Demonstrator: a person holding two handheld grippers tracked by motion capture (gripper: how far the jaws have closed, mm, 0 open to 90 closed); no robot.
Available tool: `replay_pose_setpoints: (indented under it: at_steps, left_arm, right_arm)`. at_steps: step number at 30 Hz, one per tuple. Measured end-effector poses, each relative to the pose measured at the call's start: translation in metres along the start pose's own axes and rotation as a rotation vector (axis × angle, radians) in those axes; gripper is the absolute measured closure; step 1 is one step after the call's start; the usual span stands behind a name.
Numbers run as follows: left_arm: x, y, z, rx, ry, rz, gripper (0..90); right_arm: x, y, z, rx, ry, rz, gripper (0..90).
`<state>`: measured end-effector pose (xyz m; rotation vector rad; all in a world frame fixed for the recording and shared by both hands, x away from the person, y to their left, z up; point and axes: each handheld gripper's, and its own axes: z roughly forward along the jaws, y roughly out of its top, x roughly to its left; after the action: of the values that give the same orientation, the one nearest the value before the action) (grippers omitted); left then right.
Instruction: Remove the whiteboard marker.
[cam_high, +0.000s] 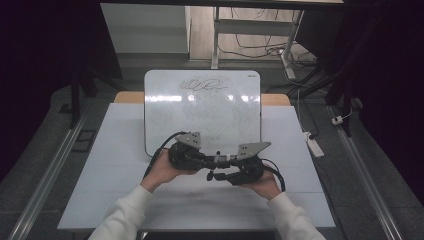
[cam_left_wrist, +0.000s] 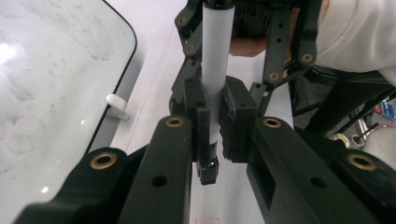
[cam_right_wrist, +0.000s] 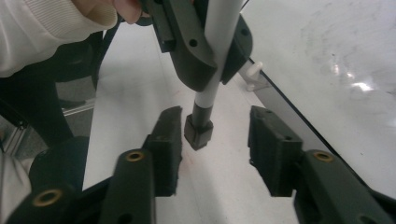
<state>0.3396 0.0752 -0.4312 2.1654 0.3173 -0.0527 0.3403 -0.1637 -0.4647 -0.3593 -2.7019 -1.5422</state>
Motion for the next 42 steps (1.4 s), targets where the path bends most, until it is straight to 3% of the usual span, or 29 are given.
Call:
replay_pose_setpoints:
  at_steps: [7,11,15,27,29,31,32,33,35,37,38,39,40,42]
  left_arm:
    - [0.001,0.000,0.001,-0.008,-0.023,0.000,81.3]
    - [0.000,0.000,0.003,-0.008,-0.039,0.009,81.3]
    - [0.001,0.000,0.004,-0.006,-0.047,0.013,81.2]
    - [0.001,-0.002,0.007,-0.026,-0.037,0.009,78.1]
    - [0.001,-0.002,0.007,-0.027,-0.023,-0.001,70.7]
    - [0.002,-0.002,0.005,-0.035,-0.003,-0.015,61.3]
    - [0.001,-0.003,0.002,-0.056,0.031,-0.032,54.3]
    - [0.001,-0.003,0.002,-0.056,0.031,-0.032,49.7]
    - [0.000,-0.006,-0.006,-0.091,0.083,-0.063,42.4]
    - [-0.002,-0.011,-0.017,-0.129,0.126,-0.096,40.2]
    - [-0.005,-0.018,-0.030,-0.153,0.180,-0.127,36.8]
    - [-0.005,-0.018,-0.030,-0.153,0.180,-0.127,35.7]
    - [-0.010,-0.026,-0.041,-0.168,0.234,-0.153,34.8]
    - [-0.017,-0.039,-0.056,-0.185,0.293,-0.180,34.1]
  right_arm:
    - [0.000,0.000,0.007,-0.001,0.037,-0.018,66.6]
    - [0.001,0.000,0.015,0.025,0.078,-0.025,73.2]
    - [0.002,0.001,0.017,0.027,0.093,-0.032,73.8]
    - [0.002,0.001,0.019,0.000,0.061,0.013,77.2]
    - [0.003,0.001,0.019,-0.005,0.043,0.012,77.4]
    - [0.003,0.001,0.019,-0.014,0.029,0.017,77.4]
    - [0.002,0.001,0.017,-0.030,0.008,0.022,77.5]
    - [0.002,0.001,0.016,-0.036,0.001,0.026,77.5]
    - [0.001,0.001,0.015,-0.047,-0.012,0.030,77.5]
    - [0.000,0.001,0.012,-0.066,-0.029,0.036,77.5]
    - [-0.001,0.000,0.008,-0.084,-0.051,0.049,77.5]
    - [-0.001,0.000,0.008,-0.084,-0.051,0.049,77.5]
    - [-0.003,0.000,0.005,-0.111,-0.065,0.066,77.5]
    - [-0.005,-0.001,0.001,-0.133,-0.084,0.073,77.6]
